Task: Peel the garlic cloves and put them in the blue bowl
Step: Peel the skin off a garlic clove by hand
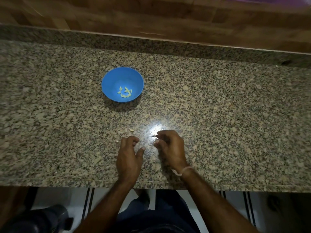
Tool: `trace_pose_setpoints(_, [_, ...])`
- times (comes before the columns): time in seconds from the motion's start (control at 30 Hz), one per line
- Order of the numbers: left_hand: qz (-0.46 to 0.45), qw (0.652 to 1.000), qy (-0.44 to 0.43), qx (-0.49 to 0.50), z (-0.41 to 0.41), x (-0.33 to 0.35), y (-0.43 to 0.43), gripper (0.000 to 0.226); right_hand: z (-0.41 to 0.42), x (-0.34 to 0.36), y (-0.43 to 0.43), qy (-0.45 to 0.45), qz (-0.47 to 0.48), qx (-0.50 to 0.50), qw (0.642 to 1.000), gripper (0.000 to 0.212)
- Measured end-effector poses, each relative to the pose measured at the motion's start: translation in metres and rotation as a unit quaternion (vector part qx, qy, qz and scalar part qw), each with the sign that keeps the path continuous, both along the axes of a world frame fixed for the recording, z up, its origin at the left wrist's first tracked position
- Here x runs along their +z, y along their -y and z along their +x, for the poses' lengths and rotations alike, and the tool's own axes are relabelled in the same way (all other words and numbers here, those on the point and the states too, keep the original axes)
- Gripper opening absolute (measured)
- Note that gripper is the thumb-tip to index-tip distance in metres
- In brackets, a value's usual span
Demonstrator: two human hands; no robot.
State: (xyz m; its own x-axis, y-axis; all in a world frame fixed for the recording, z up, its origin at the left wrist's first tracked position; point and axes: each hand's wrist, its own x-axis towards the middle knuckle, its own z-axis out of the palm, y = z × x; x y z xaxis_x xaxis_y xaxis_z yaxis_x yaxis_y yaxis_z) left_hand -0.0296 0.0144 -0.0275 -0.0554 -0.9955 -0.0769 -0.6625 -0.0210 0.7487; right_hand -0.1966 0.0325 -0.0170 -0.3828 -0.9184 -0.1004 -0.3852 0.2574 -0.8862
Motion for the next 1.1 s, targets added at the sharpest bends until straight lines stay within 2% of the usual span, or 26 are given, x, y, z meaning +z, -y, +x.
trace_pose_setpoints(0.1, [0.004,1.0,-0.02,0.006,-0.003,-0.001,0.001,0.027,-0.021,-0.002,0.008,-0.071,-0.019,-0.001,0.997,0.02])
trace_pose_setpoints(0.2, [0.004,1.0,-0.025,0.008,-0.008,-0.003,0.001,0.025,-0.031,-0.004,0.028,-0.162,0.001,0.077,0.984,0.022])
trace_pose_setpoints(0.3, [0.009,0.999,-0.024,0.019,-0.016,-0.003,0.001,0.024,-0.033,-0.007,0.041,-0.216,-0.005,0.156,0.964,0.01])
trace_pose_setpoints(0.37, [0.017,0.999,-0.021,0.037,-0.02,-0.003,0.001,0.024,-0.037,-0.007,0.044,-0.24,-0.009,0.182,0.954,0.012])
trace_pose_setpoints(0.53, [0.035,0.996,0.001,0.087,-0.032,0.0,-0.001,0.025,-0.066,-0.011,0.065,-0.211,-0.001,0.114,0.971,0.018])
trace_pose_setpoints(0.63, [0.031,0.993,0.002,0.11,-0.039,0.0,-0.001,0.024,-0.07,-0.006,0.069,-0.196,-0.021,0.119,0.973,0.014])
trace_pose_setpoints(0.77, [0.029,0.99,-0.018,0.137,-0.043,-0.001,-0.006,0.023,-0.046,0.0,0.056,-0.156,-0.072,0.209,0.963,0.019])
trace_pose_setpoints(0.9, [0.02,0.987,-0.042,0.155,-0.039,-0.003,-0.016,0.019,-0.029,-0.011,0.066,-0.221,-0.082,0.3,0.924,0.033])
trace_pose_setpoints(1.0, [0.025,0.984,-0.046,0.172,-0.04,0.0,-0.022,0.018,-0.029,-0.016,0.066,-0.286,-0.091,0.333,0.894,0.03])
trace_pose_setpoints(1.1, [0.031,0.983,-0.026,0.177,-0.041,-0.001,-0.027,0.02,-0.035,-0.014,0.045,-0.247,-0.081,0.354,0.898,0.025])
